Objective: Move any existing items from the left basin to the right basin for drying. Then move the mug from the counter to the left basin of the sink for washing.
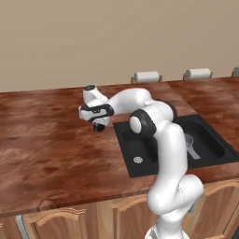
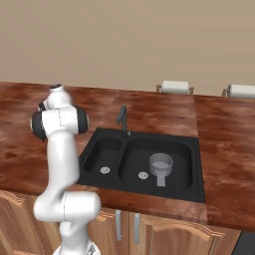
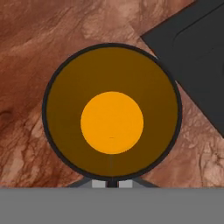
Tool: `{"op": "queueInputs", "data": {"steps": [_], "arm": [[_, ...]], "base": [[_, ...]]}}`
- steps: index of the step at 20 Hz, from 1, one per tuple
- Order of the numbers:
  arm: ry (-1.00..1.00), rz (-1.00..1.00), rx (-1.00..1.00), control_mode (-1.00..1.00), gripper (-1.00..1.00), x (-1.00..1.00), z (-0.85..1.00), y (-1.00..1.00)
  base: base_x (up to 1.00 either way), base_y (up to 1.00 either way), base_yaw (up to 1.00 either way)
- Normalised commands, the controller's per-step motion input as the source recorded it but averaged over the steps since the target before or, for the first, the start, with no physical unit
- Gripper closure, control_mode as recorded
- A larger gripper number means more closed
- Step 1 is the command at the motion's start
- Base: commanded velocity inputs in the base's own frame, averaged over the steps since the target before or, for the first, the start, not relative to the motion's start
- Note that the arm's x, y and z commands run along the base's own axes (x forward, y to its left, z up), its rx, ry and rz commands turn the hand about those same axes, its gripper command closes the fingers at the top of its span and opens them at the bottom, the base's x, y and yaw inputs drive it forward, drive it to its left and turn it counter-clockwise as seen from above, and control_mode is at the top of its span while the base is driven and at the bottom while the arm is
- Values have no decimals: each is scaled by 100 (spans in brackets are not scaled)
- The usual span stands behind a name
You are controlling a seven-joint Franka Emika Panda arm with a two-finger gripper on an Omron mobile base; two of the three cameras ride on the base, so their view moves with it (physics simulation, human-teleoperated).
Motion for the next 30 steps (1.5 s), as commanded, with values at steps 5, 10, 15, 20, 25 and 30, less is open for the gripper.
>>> {"op": "queueInputs", "data": {"steps": [5,10,15,20,25,30], "arm": [[-15,3,0,-100,100,-92,24,-43],[-9,8,0,-100,100,-99,13,-73],[0,0,0,-100,100,-100,25,-72],[4,0,0,-100,100,-89,34,-71],[10,0,0,-100,100,-60,32,-63],[9,4,0,-100,100,-14,2,-31]], "base": [[0,0,0],[0,0,0],[0,0,0],[0,0,0],[0,0,0],[0,0,0]]}}
